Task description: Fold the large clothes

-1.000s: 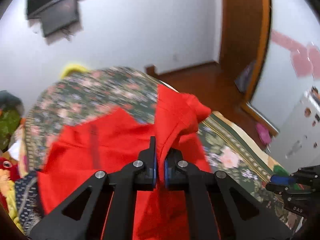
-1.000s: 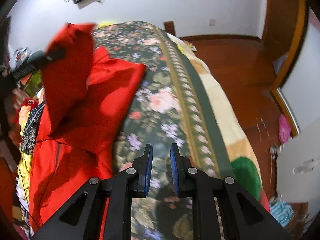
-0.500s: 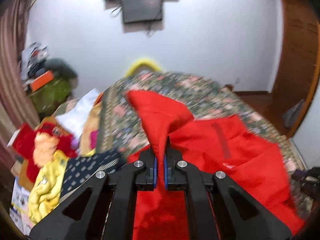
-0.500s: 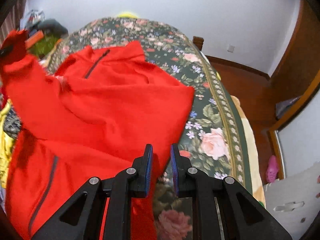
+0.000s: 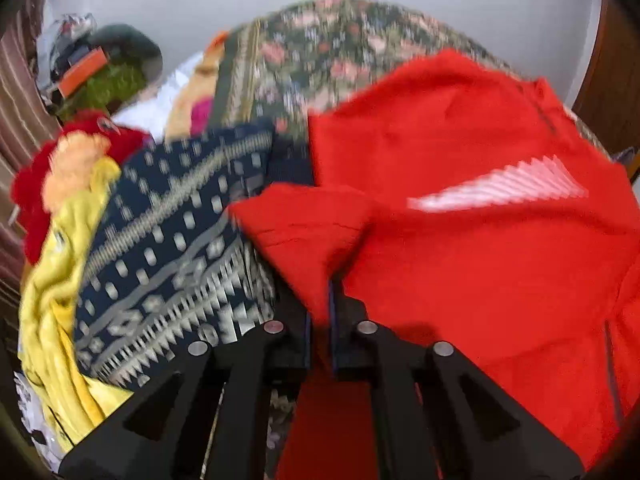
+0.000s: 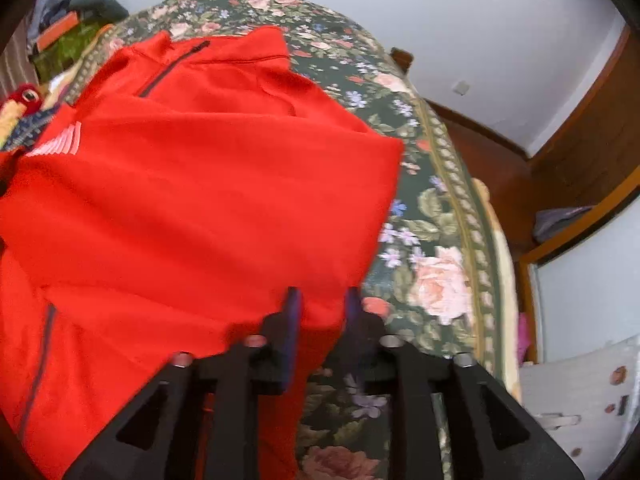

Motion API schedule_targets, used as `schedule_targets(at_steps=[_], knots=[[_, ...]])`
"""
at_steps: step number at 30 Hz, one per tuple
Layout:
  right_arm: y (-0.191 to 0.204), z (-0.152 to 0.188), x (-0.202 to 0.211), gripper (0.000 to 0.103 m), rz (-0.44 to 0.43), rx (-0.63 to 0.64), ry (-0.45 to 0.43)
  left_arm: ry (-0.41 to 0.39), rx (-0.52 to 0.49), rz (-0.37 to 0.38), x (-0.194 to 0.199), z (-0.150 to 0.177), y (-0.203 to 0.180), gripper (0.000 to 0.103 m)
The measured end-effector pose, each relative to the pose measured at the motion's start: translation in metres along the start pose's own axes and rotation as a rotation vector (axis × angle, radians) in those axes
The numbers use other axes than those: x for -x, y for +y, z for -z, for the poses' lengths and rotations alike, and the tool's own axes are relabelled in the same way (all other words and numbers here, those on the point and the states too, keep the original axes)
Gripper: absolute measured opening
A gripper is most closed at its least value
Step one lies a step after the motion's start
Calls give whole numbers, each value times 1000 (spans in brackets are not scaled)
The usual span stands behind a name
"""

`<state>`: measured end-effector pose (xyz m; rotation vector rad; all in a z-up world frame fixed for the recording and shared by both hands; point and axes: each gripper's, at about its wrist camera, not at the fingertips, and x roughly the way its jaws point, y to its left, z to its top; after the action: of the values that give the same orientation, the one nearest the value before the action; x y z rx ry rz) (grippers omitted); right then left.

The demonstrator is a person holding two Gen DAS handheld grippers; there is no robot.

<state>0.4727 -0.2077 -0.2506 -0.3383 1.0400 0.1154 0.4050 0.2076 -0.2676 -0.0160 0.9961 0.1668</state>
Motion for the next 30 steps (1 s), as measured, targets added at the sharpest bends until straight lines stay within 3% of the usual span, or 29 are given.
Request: schedule_targets(at_steps=[1, 2, 4, 8, 10, 13, 18, 30], knots=[[0, 1, 0, 79, 77, 9, -13, 28, 0, 3, -4, 7, 2, 15], [-2, 4, 1, 99, 159, 15, -36, 45, 1, 2, -5, 13, 4, 19], [-12, 10, -3, 100, 123, -7, -29, 53, 2, -1, -4, 22, 9, 38], [-39, 13, -8, 100, -21, -134, 27, 55, -17, 11, 4, 34, 13, 53], [-49, 14, -11, 100, -84, -192, 60, 70, -44, -19, 7, 37, 11, 78], [-53, 13, -9, 100, -140, -225, 87, 75, -86, -14, 21, 42, 6, 80], [-52, 1, 15, 100, -207, -229, 43, 48, -94, 20, 48, 27, 0, 80], [-29, -84, 79, 100, -263, -134, -159, -154, -165, 40, 95, -73, -38, 85]])
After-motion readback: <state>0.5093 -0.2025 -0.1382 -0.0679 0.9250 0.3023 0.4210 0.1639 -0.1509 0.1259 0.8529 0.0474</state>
